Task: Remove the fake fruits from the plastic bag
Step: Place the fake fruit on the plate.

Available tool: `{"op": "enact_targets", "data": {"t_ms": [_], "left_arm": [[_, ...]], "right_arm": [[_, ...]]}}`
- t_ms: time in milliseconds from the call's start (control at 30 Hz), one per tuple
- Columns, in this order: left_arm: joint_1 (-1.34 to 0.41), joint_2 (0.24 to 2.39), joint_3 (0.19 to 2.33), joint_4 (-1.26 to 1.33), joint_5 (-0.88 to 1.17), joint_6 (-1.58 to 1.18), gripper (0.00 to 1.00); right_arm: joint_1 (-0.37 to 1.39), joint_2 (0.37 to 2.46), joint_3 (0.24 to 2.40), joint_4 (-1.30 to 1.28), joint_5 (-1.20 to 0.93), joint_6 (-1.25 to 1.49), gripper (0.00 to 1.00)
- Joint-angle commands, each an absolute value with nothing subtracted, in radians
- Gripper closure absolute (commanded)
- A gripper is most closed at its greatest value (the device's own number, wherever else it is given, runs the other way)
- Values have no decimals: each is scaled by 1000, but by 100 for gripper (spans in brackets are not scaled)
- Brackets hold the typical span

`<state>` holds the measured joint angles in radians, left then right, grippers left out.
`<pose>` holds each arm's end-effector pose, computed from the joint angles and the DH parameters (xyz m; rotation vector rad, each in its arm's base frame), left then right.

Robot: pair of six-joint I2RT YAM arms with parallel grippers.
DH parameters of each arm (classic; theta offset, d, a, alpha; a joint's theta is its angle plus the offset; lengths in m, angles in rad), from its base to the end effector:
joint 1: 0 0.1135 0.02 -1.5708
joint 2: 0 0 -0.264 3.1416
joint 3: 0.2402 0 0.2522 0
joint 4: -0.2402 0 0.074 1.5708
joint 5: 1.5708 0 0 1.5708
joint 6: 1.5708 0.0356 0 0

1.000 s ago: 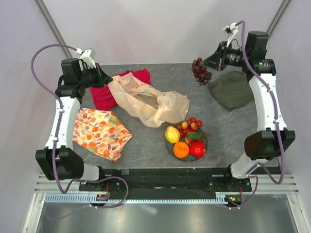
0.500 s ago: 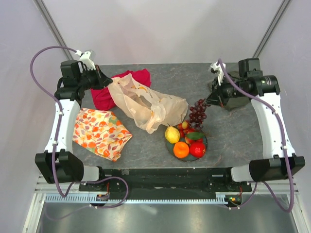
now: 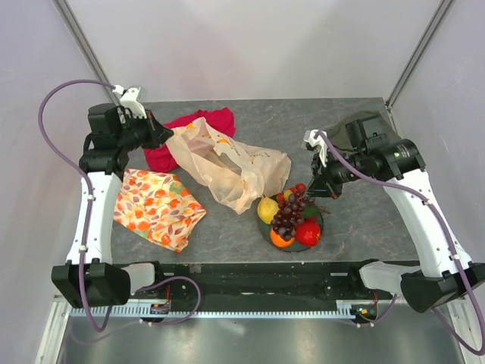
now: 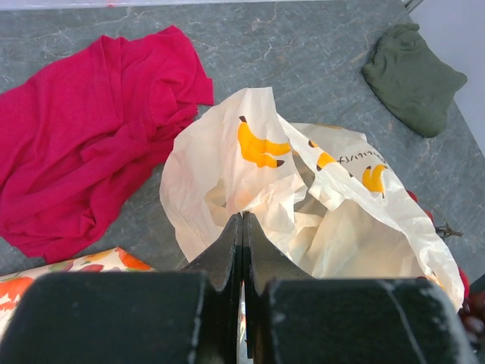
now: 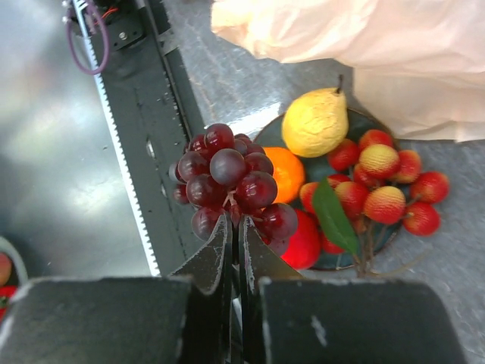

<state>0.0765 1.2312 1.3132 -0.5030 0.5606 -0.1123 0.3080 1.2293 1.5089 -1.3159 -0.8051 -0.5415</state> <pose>0.2670 0.0015 0.3997 0.1769 1.9604 -0.5794 0.1835 0.0853 0.4026 -1.2299 2.0481 0.9278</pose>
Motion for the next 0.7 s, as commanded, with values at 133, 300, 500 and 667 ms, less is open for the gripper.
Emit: {"op": "enact_targets", "data": {"t_ms": [133,300,500,667], "left_arm": [[78,1103,1221,-549,575,-38,98],[78,1074,1200,-566,580,-37,98],[78,1058,1203,-581,575,-28,98],[80,1061,1195,-577,581,-48,98]], "right_arm": [[379,1239,1451,-1255,-807,-505,100],[411,1238,1398,-1183,-790,-462,100],[428,1256,1436,-1170,-793,-440,100],[434,1258,1422,-1175,-792,-448,100]]}}
